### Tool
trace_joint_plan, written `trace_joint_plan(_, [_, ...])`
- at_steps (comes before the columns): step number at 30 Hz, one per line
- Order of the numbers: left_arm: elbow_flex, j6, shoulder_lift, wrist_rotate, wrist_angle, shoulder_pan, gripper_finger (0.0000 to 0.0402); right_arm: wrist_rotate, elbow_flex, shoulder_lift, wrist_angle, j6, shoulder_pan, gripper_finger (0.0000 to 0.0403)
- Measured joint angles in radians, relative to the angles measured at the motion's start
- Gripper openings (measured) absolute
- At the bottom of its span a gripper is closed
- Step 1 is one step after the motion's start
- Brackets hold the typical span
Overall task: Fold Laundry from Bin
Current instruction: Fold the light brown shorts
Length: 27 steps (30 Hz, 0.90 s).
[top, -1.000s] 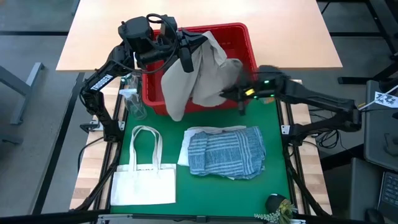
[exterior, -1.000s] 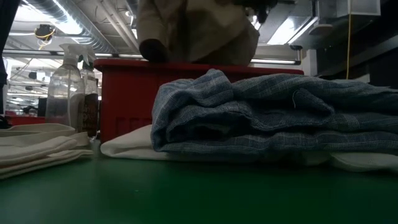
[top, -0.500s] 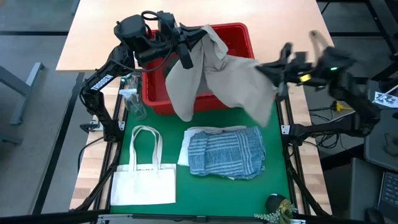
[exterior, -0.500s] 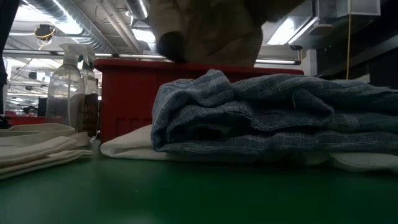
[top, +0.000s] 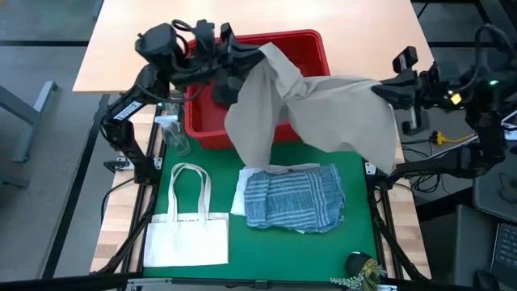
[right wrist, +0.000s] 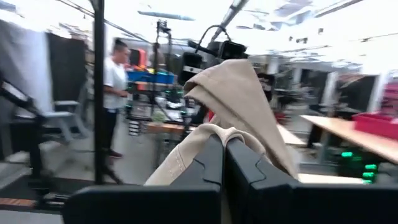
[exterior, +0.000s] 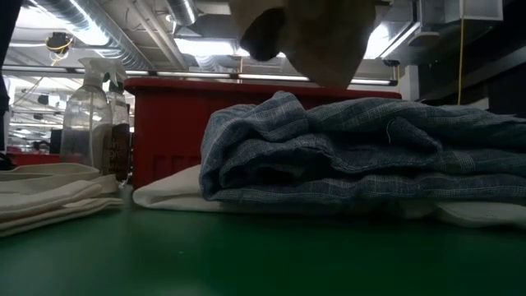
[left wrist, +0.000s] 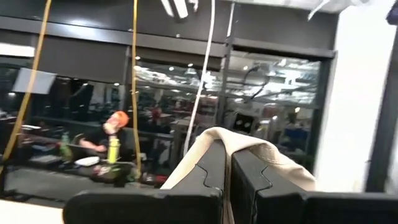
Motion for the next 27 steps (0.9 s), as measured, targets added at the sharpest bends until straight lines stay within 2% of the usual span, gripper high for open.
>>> trace_joint_plan(9, [0.001,-0.01,-0.022,0.023,-0.036,-0.151,0.0,-0.291,0.0,0.013,0.001,0.152,0.001,0.0001])
trace_joint_plan(18, [0.001,-0.045,-0.023,0.004,-0.2,-0.292,0.0,-0.417,0.0,0.057,0.006,0.266,0.008,0.0001])
trace_joint_plan(22, [0.001,-0.092,-0.031,-0.048,-0.314,-0.335,0.0,-0.394,0.0,0.096,0.006,0.292,0.116,0.0001])
trace_joint_plan(27, [0.001,-0.141,-0.06,-0.104,-0.444,-0.39,0.0,-0.342,0.0,0.157,0.008,0.292,0.32,0.0001])
